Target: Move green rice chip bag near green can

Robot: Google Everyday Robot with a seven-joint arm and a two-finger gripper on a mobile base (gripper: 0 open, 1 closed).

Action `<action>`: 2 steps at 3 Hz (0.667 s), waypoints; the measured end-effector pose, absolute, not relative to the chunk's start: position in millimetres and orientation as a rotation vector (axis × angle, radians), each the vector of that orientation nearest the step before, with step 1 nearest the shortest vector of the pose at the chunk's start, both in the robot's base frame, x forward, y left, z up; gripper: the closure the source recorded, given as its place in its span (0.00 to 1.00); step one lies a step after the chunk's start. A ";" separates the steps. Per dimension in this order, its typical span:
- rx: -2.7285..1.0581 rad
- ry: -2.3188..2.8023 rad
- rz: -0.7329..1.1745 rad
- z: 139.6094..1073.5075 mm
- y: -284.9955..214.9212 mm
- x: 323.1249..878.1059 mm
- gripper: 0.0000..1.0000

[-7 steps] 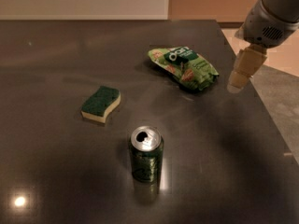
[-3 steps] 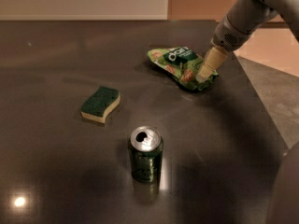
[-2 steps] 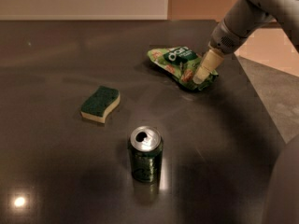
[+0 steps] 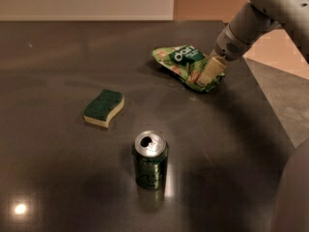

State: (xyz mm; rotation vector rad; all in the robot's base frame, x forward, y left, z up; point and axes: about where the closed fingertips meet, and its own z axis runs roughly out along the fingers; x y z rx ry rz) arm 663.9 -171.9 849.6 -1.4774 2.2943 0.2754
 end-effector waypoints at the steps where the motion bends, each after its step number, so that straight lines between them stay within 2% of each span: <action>1: -1.472 2.289 0.291 854.2 -173.0 658.1 0.64; 2: -1.477 2.262 0.322 871.7 -169.9 641.2 0.88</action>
Offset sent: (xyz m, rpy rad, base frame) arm -0.0490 0.0023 0.0521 0.0741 -0.0137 0.0341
